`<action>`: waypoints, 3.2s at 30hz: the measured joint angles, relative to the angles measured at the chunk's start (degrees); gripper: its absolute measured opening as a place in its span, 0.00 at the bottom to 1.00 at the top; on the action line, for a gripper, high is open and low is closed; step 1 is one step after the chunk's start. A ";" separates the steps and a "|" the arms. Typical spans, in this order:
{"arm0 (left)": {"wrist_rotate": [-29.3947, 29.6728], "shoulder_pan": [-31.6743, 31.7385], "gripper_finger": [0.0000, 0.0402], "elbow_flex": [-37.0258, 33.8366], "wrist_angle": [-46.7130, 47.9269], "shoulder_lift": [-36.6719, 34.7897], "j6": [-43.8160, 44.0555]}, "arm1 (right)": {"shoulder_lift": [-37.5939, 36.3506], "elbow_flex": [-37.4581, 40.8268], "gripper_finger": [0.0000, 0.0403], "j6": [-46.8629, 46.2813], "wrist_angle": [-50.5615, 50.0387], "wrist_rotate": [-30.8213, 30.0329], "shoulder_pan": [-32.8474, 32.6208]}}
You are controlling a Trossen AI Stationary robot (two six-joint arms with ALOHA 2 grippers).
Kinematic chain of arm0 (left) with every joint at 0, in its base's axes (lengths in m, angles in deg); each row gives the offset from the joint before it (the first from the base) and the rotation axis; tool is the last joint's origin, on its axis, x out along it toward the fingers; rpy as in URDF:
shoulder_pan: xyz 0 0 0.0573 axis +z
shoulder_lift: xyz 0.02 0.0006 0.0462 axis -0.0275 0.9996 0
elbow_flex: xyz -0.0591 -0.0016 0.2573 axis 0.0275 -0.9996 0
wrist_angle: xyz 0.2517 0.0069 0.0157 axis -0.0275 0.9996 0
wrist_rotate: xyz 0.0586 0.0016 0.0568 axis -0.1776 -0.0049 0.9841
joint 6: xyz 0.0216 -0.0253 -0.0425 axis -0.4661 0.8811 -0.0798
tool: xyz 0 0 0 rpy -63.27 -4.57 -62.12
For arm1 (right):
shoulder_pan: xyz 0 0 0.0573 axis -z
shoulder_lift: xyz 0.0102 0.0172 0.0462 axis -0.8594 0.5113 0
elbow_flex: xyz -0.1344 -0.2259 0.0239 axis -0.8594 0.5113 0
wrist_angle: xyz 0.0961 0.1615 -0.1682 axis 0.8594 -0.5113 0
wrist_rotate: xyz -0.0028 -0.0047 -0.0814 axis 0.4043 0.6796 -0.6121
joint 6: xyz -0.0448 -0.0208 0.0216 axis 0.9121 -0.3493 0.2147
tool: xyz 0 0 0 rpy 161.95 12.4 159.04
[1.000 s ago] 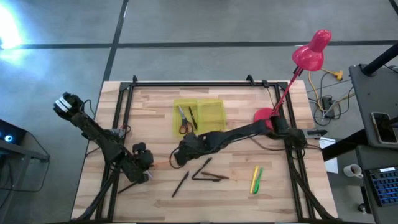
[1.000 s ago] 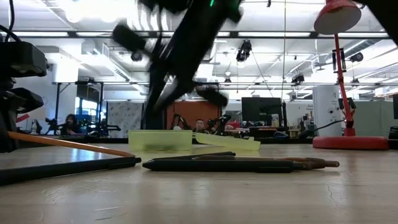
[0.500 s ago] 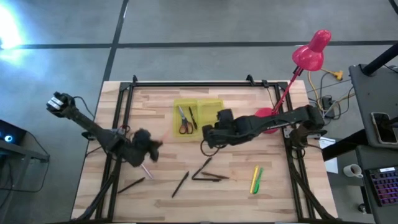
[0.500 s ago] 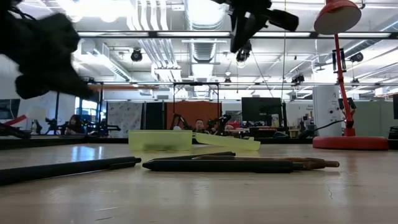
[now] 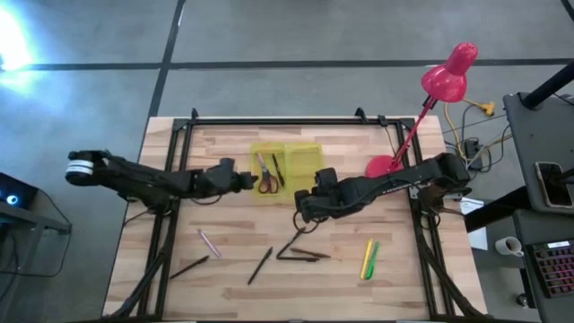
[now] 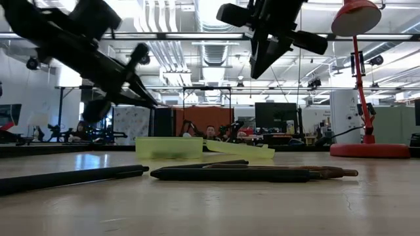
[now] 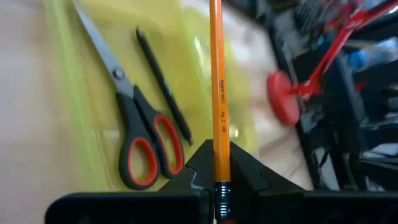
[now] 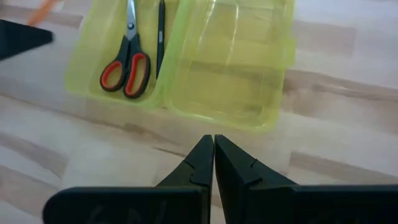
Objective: Pick & place school supplies into a supply box
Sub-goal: Put the orange pencil into the supply box, then put the black pen into the supply box
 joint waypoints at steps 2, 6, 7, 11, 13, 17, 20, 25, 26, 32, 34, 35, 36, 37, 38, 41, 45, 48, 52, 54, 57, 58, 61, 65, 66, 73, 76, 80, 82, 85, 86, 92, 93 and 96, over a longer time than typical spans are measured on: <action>-5.10 1.43 0.01 1.09 -0.06 2.89 0.16 | 0.00 0.05 0.02 0.75 -0.06 -0.31 -0.31; -8.44 1.45 0.03 3.64 -0.19 7.80 4.22 | 0.00 0.09 0.02 3.22 -0.30 -0.70 -0.56; -8.44 1.47 0.04 4.19 -0.19 9.03 5.16 | 0.00 0.13 0.02 3.45 -0.38 -1.09 -0.58; -8.05 2.14 0.05 6.42 -0.08 13.24 9.73 | 0.00 0.14 0.02 5.52 -0.68 -1.76 -0.63; -8.05 2.28 0.06 7.48 -0.11 14.74 11.16 | 0.00 0.15 0.02 7.09 -0.83 -1.74 -0.67; -8.63 2.22 0.06 9.20 -0.23 15.53 9.92 | 0.00 0.20 0.02 8.17 -1.02 -1.73 -0.65; -8.62 2.27 0.06 9.75 0.31 15.38 6.18 | 0.00 0.24 0.02 9.30 -1.95 -1.73 -0.65; -12.13 2.25 0.06 10.10 3.82 15.25 5.96 | 0.00 0.33 0.02 11.18 -1.95 -1.73 -0.56; -13.34 2.25 0.07 10.08 4.71 15.25 5.98 | 0.00 0.33 0.02 11.36 -1.95 -1.73 -0.44; -15.90 2.42 0.07 10.04 9.23 15.02 5.97 | 0.00 0.33 0.02 13.84 -1.91 -1.71 0.24; -17.05 2.93 0.07 10.10 9.38 14.79 5.20 | 0.00 0.33 0.02 14.56 -1.86 -1.71 0.51; -17.09 3.07 0.07 10.24 9.36 14.77 4.61 | 0.00 0.33 0.02 15.09 -1.80 -1.69 0.64; -17.18 3.42 0.09 10.50 9.31 14.75 3.87 | 0.00 0.33 0.02 15.39 -1.78 -1.69 0.85; -17.16 3.76 0.11 10.81 9.34 14.75 2.80 | 0.00 0.33 0.02 15.51 -1.76 -1.68 1.00; -17.15 4.13 0.14 11.17 9.35 14.75 1.62 | 0.00 0.33 0.02 15.66 -1.76 -1.69 1.20; -17.03 5.50 0.25 12.50 9.81 14.75 -1.62 | 0.00 0.33 0.02 16.49 -1.76 -1.69 1.59; -17.00 7.80 0.43 13.92 11.50 14.73 -6.87 | 0.00 0.33 0.02 18.13 -1.76 -1.69 1.72; -17.90 8.92 0.52 14.91 14.82 14.13 -10.98 | 0.00 0.33 0.02 20.94 -1.76 -1.36 1.82; -24.38 8.24 0.54 16.76 17.10 12.59 -16.41 | 0.00 0.37 0.02 26.00 -1.64 0.79 2.60; -27.21 7.08 0.52 17.93 17.08 12.47 -18.89 | 0.00 0.73 0.02 27.77 -1.12 1.51 3.48; -26.39 5.43 0.48 20.31 17.22 14.06 -22.35 | 0.00 1.51 0.02 29.39 -0.58 1.78 5.18; -25.32 5.25 0.47 21.42 17.69 14.99 -23.53 | 0.00 1.77 0.02 29.88 -0.16 1.99 5.77; -24.11 5.07 0.44 24.67 21.84 18.90 -27.14 | 0.00 2.15 0.02 30.30 0.17 2.94 7.16; -24.39 5.26 0.40 28.45 27.58 24.97 -31.25 | 0.00 2.38 0.02 30.50 0.22 3.30 7.72; -24.57 5.54 0.39 29.55 29.08 26.53 -31.97 | 0.00 2.40 0.02 30.57 0.19 3.32 7.70; -21.33 6.76 0.35 35.21 40.42 27.34 -34.15 | 0.00 2.67 0.02 30.68 0.22 3.49 7.64; -20.84 6.75 0.35 37.29 40.11 23.50 -35.93 | 0.00 2.67 0.02 31.42 0.39 3.50 7.64; -20.39 6.64 0.35 38.06 42.22 17.47 -38.13 | 0.00 2.78 0.02 39.61 1.58 8.57 7.63; -19.65 6.27 0.35 36.55 44.99 14.11 -38.56 | -0.02 3.67 0.02 46.36 3.04 11.53 7.02; -19.70 4.97 0.35 31.57 47.73 8.52 -37.87 | -0.02 6.97 0.02 60.12 7.87 15.49 5.43; -19.76 4.14 0.35 29.46 47.79 6.37 -36.73 | -0.02 8.31 0.02 65.25 10.08 16.83 4.67; -20.00 -2.04 0.35 16.74 42.78 -7.61 -23.58 | 0.08 13.25 0.10 93.23 18.21 21.45 -1.57; -19.98 -3.08 0.35 14.54 40.47 -9.80 -21.44 | 0.23 13.25 0.13 96.65 19.13 20.33 -2.41; -19.95 -6.12 0.35 9.29 33.19 -15.04 -16.72 | 1.32 12.78 0.23 102.68 22.17 19.24 -3.56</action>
